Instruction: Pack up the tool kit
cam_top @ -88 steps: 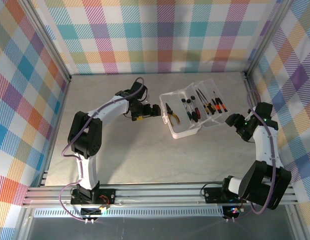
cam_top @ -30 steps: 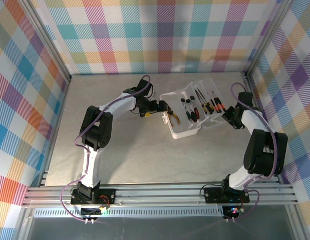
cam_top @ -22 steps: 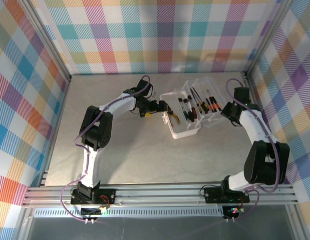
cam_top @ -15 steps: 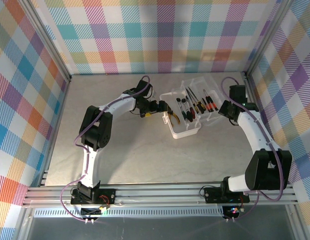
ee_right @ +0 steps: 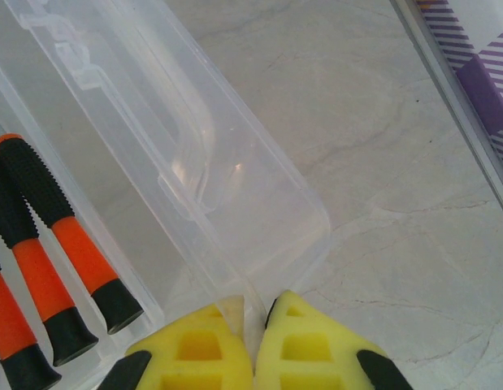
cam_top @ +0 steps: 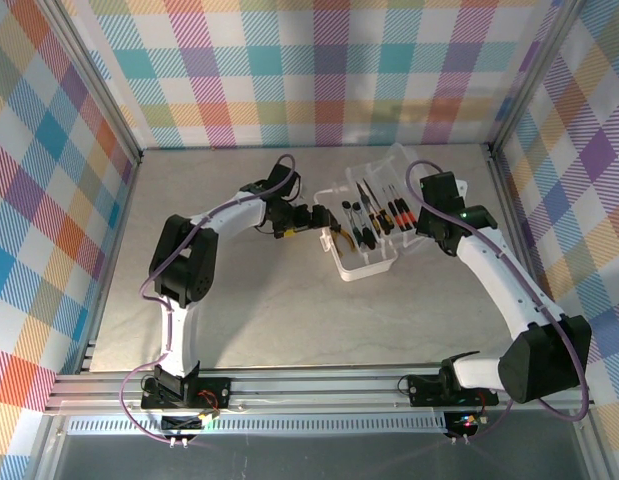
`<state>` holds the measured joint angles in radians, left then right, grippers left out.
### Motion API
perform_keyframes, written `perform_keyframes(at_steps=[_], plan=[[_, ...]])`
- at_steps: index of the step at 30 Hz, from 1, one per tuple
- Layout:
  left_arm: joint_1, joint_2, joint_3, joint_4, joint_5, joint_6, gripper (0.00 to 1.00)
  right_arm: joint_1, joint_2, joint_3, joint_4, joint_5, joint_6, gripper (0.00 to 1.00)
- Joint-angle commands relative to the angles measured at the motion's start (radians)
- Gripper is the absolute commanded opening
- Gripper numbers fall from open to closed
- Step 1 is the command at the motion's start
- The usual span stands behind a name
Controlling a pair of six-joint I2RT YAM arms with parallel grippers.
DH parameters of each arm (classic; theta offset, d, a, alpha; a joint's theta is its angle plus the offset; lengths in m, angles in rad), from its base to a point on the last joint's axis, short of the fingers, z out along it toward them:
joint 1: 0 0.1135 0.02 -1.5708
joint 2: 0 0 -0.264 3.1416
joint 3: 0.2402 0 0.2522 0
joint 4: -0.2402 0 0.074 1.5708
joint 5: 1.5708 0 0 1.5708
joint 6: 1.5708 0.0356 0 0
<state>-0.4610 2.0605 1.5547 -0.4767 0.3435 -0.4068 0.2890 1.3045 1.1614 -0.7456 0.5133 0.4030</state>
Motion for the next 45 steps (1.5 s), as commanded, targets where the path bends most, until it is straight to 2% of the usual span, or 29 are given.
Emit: perform_keyframes(at_steps=[1,13,20,27,31,38,45], plan=[[0.027,-0.089,-0.051,-0.059,-0.048,0.002,1.00,0.025,-0.048,0.059,0.004,-0.032,-0.012,0.00],[0.047,-0.211,-0.217,-0.062,-0.093,0.000,1.00,0.048,-0.034,0.073,-0.005,-0.019,-0.015,0.00],[0.047,-0.110,-0.202,-0.009,-0.060,-0.016,1.00,0.063,-0.031,0.087,-0.006,-0.010,-0.022,0.00],[0.042,0.074,-0.021,-0.019,-0.023,-0.020,1.00,0.114,-0.028,0.090,-0.019,0.020,-0.007,0.00],[0.042,0.129,0.046,-0.030,-0.015,-0.021,1.00,0.183,-0.013,0.096,-0.027,0.059,0.010,0.00],[0.041,0.186,0.117,-0.031,0.006,-0.026,1.00,0.366,0.034,0.121,-0.057,0.163,0.074,0.00],[0.041,0.227,0.187,-0.043,0.021,-0.015,1.00,0.520,0.084,0.129,-0.098,0.188,0.194,0.00]])
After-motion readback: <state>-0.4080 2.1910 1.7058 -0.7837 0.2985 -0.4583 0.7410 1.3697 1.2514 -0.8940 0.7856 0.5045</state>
